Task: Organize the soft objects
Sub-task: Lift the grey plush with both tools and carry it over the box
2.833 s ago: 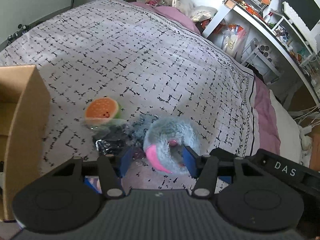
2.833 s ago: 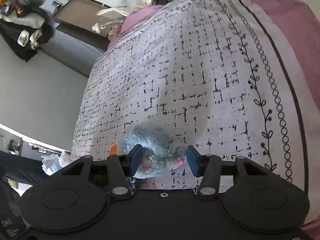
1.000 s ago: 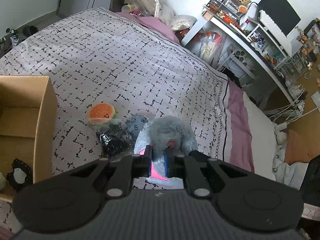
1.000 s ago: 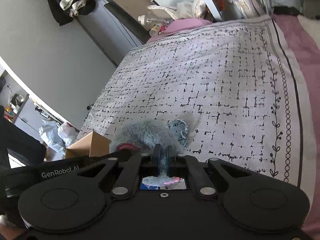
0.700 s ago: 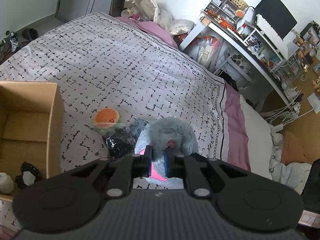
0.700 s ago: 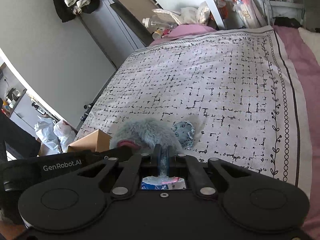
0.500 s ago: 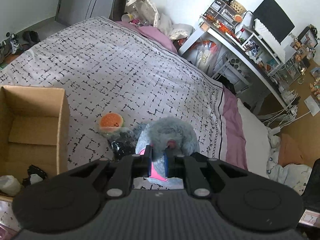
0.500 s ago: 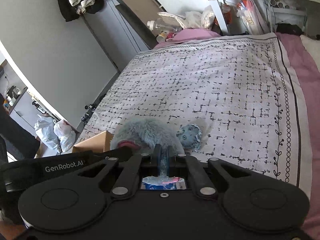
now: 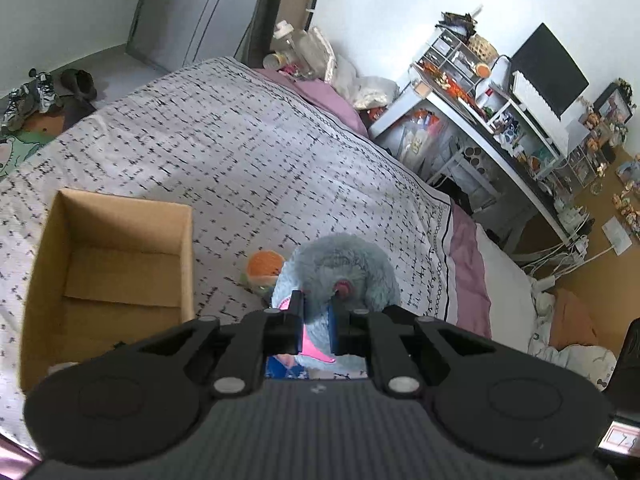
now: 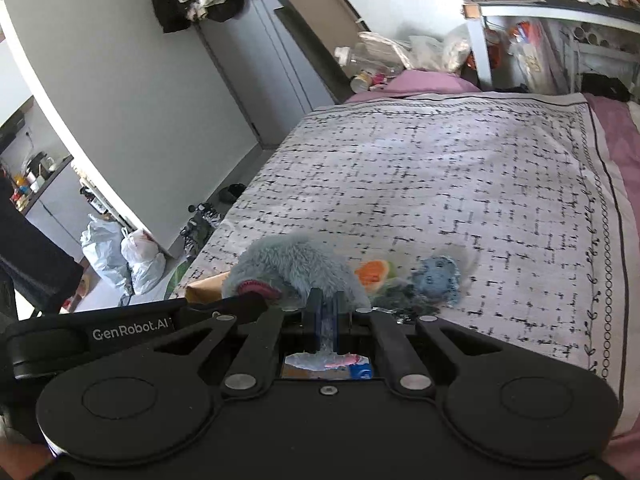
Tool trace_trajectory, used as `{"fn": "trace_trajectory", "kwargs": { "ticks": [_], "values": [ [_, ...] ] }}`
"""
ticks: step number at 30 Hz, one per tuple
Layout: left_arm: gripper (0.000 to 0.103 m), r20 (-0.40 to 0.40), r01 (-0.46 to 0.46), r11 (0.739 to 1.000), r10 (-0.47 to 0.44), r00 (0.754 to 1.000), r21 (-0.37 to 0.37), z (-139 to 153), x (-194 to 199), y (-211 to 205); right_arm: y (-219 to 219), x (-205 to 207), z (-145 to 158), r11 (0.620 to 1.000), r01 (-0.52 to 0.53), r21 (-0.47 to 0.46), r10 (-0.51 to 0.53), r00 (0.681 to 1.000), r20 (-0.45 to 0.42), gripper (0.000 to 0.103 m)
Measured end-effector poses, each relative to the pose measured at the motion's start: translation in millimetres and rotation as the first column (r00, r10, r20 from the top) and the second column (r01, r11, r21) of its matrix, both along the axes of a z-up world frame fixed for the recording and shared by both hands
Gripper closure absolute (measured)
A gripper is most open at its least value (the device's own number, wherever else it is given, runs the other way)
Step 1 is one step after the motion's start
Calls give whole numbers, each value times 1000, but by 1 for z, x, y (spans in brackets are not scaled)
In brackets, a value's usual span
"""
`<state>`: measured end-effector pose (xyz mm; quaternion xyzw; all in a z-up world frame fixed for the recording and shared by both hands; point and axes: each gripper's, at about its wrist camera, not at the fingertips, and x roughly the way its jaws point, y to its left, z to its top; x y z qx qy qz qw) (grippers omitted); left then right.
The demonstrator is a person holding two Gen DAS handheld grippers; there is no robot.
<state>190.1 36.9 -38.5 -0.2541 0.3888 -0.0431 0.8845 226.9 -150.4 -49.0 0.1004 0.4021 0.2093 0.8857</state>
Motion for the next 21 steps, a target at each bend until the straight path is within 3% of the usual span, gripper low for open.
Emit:
{"fn": "trace_trajectory", "kwargs": {
  "ticks": [21],
  "values": [
    [92,6,-55,998,55,998,-38,-5,-22,85,89,-12,2,998,-35,-48,35,999,6,98]
  ]
}}
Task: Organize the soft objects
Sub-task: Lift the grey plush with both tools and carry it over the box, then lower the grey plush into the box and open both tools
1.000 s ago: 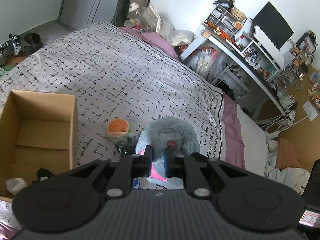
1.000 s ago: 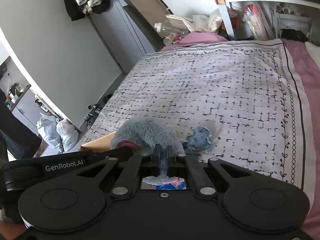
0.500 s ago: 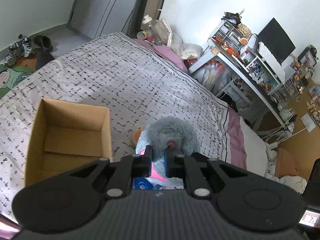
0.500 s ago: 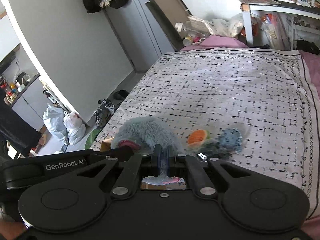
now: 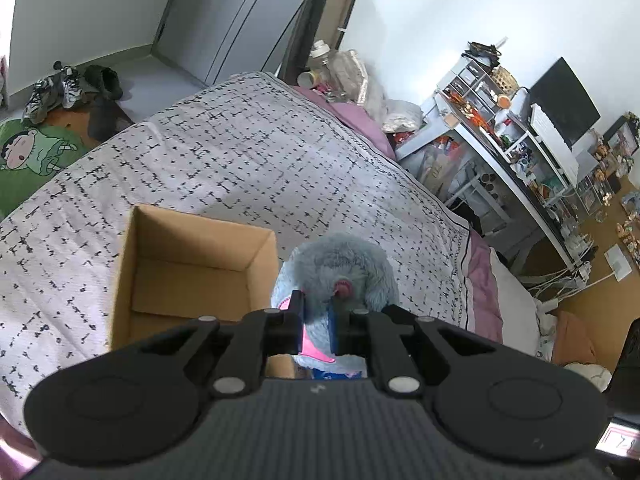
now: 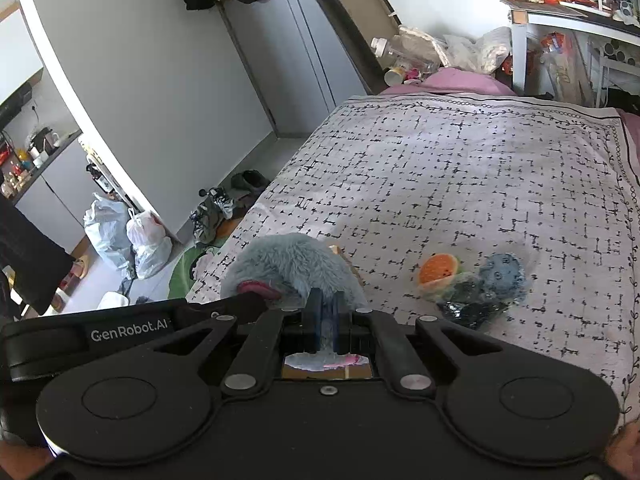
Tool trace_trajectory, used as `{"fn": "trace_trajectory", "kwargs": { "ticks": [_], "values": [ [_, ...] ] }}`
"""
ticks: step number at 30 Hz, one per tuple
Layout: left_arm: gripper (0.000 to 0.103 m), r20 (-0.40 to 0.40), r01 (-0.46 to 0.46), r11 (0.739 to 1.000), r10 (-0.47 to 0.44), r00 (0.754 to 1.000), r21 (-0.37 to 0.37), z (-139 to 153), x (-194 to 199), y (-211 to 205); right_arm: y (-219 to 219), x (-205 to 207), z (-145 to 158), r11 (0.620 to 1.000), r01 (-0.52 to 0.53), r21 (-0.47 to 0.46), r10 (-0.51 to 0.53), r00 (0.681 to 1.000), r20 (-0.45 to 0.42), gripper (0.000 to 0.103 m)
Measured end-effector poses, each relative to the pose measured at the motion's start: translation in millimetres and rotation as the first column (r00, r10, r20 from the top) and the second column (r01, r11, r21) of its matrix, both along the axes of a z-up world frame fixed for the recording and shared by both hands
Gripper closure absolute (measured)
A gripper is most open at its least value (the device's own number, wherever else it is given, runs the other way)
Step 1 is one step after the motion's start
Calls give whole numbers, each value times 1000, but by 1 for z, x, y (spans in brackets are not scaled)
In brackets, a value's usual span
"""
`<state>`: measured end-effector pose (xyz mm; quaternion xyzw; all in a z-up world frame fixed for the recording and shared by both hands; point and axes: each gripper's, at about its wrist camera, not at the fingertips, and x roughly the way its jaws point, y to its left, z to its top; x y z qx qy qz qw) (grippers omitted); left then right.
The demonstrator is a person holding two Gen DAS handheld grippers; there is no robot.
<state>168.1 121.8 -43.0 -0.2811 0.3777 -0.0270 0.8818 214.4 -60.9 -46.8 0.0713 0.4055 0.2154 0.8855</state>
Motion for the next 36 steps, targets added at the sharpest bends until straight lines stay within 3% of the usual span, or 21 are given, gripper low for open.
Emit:
{"fn": "trace_trajectory", "kwargs": {
  "ticks": [10,19,32,36],
  "values": [
    [92,-23,-30,1000,29,999,-11,-15,-2,40,38,2,-14,1000,-3,10,3,999,-35,98],
    [92,-88,-52,999,51,995,-15,-43,5,67,63,11,-43,1000,-14,16,15,993,-119,98],
    [92,-201,-57,998,61,978,25,-77,17,76,72,16,-86,1000,-4,26,10,970,-242,97],
    [91,-219,-73,995,86,972,67,-77,19,76,73,16,-94,1000,-22,13,24,960,-280,97]
  ]
}}
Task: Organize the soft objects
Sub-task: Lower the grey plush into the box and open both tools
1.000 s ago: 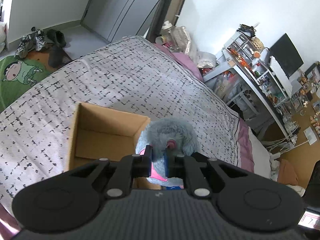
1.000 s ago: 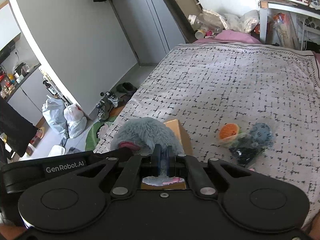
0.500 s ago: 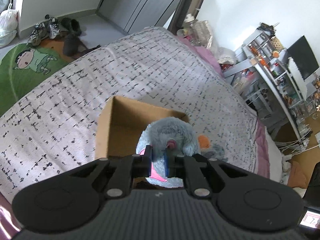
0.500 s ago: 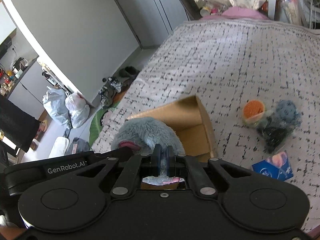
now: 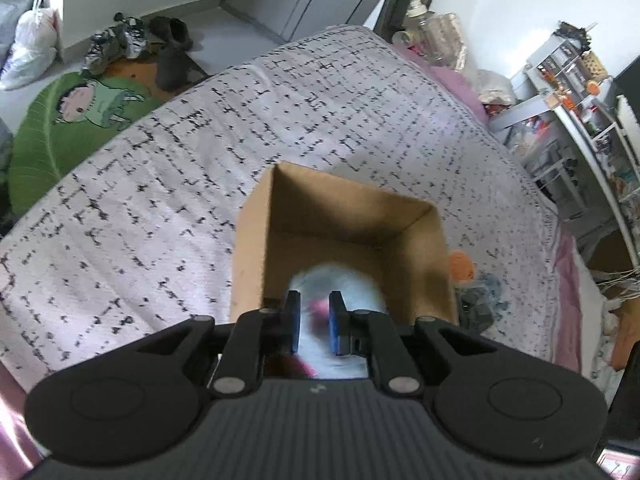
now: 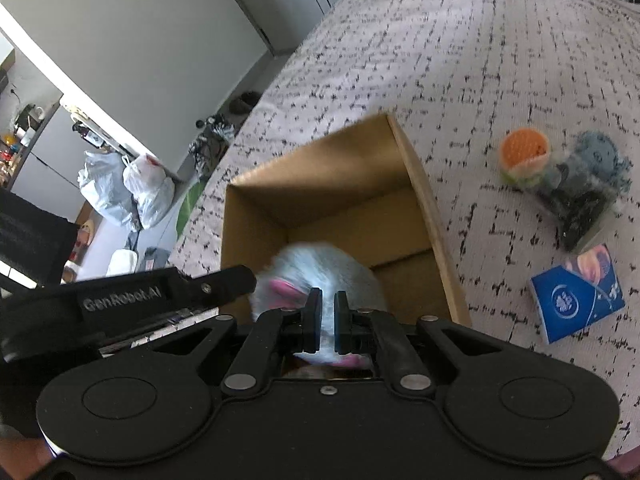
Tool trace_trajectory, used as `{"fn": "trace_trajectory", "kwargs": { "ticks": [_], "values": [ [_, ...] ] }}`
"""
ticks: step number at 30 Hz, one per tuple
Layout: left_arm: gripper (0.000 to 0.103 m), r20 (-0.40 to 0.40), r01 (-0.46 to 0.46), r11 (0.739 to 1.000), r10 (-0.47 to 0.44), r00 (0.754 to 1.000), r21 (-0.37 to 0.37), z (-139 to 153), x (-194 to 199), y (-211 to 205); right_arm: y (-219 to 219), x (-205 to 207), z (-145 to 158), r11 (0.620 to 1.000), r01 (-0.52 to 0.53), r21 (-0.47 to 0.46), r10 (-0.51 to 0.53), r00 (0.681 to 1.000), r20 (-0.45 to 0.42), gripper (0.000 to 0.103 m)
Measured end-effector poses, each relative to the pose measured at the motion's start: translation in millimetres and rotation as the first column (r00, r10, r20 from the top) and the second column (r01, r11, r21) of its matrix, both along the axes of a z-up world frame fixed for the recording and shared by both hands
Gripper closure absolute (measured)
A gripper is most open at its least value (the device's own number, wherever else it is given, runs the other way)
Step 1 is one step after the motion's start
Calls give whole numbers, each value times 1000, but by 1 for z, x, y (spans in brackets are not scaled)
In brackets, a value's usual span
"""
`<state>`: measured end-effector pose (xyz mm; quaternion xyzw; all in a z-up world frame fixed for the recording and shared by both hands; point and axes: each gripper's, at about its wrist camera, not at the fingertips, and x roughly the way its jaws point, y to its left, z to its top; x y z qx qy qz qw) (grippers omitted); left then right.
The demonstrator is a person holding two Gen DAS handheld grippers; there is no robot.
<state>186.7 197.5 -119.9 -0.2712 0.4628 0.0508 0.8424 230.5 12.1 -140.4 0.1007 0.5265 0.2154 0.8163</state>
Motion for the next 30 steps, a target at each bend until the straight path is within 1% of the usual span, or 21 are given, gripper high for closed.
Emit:
{"fn": "trace_trajectory", "kwargs": {
  "ticks": [2,9,11,12,13,15,17,19,20,22,26,28,30],
  "values": [
    [88,0,0,1000,0,1000,4,2,-1,0,-3,-1,1,1000,1,6,-1,1000,-6,96],
    [88,-5,-3,1000,3,1000,21,14,-4,-6,-17,-8,15,1000,5,26,-5,1000,6,95],
    [87,-7,5,1000,-5,1000,25,18,-4,-10,-21,-11,21,1000,-3,23,2,1000,19,92],
    [85,-9,9,1000,-9,1000,27,20,-4,-13,-23,-13,24,1000,-8,20,7,1000,25,89],
    [82,-12,12,1000,-12,1000,28,21,-4,-15,-25,-13,26,1000,-10,18,9,1000,29,82],
    [78,-11,12,999,-12,1000,30,24,-5,-20,-31,-17,32,1000,-11,15,10,999,50,74],
    [74,-13,10,999,-9,1000,33,27,-6,-24,-37,-18,37,1000,-9,9,8,998,69,71],
    [66,-14,11,999,-10,1000,36,30,-7,-29,-44,-20,41,1000,-2,9,1,997,81,70],
    [64,-13,11,999,-11,1000,40,32,-8,-32,-48,-20,43,1000,3,9,-4,996,87,68],
    [58,-10,15,999,-14,1000,52,36,-10,-38,-57,-21,46,1000,13,5,-14,995,102,55],
    [53,-2,19,997,-19,1000,69,44,-13,-49,-76,-22,51,999,34,-14,-32,991,133,47],
    [46,3,21,997,-22,1000,78,47,-15,-55,-86,-23,53,999,46,-19,-43,989,143,37],
    [43,12,29,995,-30,999,93,51,-16,-63,-95,-23,56,998,54,-27,-49,986,161,31]
  ]
}}
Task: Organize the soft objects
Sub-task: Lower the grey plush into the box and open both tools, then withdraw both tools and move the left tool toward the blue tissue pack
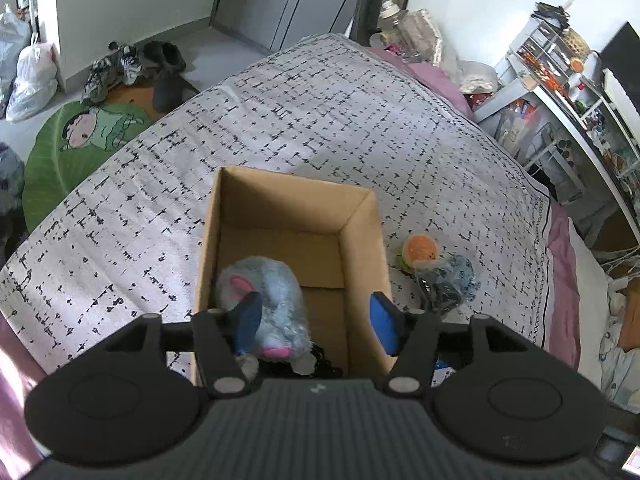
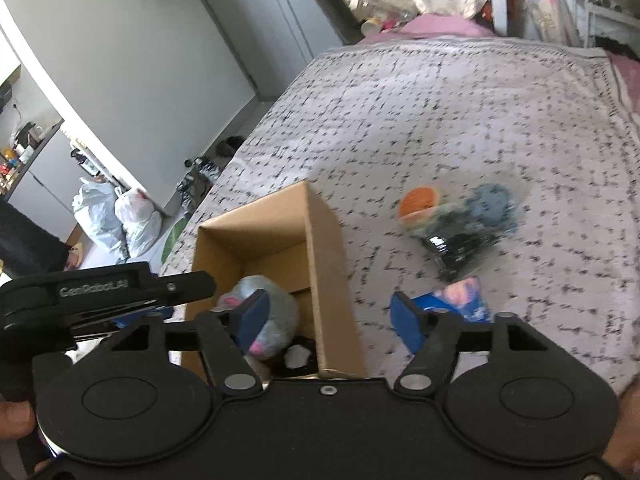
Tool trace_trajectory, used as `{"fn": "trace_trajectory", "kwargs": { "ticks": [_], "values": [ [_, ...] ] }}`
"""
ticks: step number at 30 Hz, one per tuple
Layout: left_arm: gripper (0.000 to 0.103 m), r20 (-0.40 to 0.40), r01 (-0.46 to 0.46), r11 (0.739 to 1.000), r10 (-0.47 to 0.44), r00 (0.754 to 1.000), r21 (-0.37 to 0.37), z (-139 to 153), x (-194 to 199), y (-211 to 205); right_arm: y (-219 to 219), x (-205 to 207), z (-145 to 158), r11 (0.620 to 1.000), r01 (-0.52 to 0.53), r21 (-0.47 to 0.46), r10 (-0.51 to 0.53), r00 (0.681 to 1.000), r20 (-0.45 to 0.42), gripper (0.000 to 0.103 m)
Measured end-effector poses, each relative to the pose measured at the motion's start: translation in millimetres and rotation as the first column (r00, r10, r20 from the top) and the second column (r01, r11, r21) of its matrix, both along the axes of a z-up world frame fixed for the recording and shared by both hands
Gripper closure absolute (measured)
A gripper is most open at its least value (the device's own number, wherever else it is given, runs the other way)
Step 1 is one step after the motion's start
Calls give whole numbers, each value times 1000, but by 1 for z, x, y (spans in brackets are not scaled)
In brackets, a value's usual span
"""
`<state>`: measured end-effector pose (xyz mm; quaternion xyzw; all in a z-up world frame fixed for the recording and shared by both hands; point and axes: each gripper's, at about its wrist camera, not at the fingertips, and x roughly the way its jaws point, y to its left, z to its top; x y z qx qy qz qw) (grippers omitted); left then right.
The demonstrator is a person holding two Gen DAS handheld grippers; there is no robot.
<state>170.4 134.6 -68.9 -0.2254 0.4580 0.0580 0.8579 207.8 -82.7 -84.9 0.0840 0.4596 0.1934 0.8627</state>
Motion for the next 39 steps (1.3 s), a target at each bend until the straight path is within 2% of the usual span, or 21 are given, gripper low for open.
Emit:
{"fn": "trace_trajectory", "kwargs": {
  "ticks": [5,7,10,16,20,25,32,39],
  "values": [
    [40,-5,14,1000,-14,1000,11,5,-1,-19,-20,-3,4,1000,11,-1,-11,1000,24,20],
    [36,-5,20,1000,-20,1000,18,7,-1,-27,-28,-4,7,1000,16,3,-17,999,34,15],
    [31,-2,34,999,-34,999,32,10,0,-41,-40,-3,9,1000,21,8,-22,999,46,10],
    [30,-8,54,998,-54,999,43,12,4,-65,-64,-2,11,999,36,11,-37,998,57,4],
    [30,-21,73,996,-72,997,45,11,8,-80,-79,3,13,999,45,14,-46,997,65,1],
    [20,-42,92,994,-89,995,66,11,12,-99,-96,8,15,999,37,34,-40,997,72,0],
    [19,-56,120,990,-116,992,72,9,18,-125,-121,16,13,998,54,37,-57,996,70,0],
    [19,-67,111,992,-107,992,66,2,24,-144,-141,26,3,997,67,42,-70,996,57,0]
  ]
}}
